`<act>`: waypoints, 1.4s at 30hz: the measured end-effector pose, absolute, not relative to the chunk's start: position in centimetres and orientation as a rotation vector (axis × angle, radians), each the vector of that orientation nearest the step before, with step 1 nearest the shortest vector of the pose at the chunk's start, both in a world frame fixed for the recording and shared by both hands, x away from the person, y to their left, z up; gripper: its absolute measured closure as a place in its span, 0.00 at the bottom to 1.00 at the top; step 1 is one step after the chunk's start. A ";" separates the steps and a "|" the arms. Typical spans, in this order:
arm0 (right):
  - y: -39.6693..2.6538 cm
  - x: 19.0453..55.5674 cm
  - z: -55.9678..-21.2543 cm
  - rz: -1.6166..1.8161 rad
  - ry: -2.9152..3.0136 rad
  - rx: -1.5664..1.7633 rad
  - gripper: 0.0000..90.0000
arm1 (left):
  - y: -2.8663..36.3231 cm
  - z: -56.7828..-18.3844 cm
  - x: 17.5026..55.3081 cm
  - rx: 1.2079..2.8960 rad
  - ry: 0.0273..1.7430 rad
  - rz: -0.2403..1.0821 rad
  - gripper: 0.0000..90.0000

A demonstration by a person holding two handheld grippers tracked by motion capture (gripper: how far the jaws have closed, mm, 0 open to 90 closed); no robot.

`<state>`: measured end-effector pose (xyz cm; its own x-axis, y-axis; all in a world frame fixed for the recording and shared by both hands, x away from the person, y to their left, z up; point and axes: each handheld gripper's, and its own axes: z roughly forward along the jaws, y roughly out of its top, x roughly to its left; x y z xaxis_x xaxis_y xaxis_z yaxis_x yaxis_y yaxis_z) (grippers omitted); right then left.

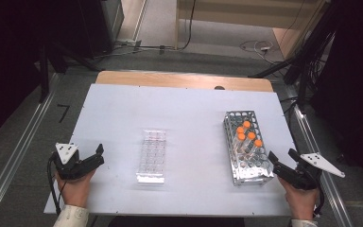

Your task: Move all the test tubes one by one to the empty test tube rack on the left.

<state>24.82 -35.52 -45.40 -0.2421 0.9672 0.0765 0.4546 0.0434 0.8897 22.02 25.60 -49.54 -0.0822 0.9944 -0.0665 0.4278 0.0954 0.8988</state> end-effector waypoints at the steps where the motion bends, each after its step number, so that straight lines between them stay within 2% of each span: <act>1: -35.4 24.8 -45.4 1.151 1.756 1.433 0.22 | 25.6 -49.5 22.0 1.434 1.618 0.951 0.07; 24: -32.5 25.4 -45.3 1.179 1.836 1.365 0.24 | 25.4 -49.5 22.0 1.431 1.608 0.965 0.07; 37: -31.2 25.5 -45.4 1.175 1.853 1.316 0.44 | 25.4 -49.5 22.0 1.428 1.608 0.966 0.07; 42: -30.6 25.7 -45.3 1.165 1.870 1.312 0.57 | 25.4 -49.5 22.0 1.428 1.609 0.966 0.07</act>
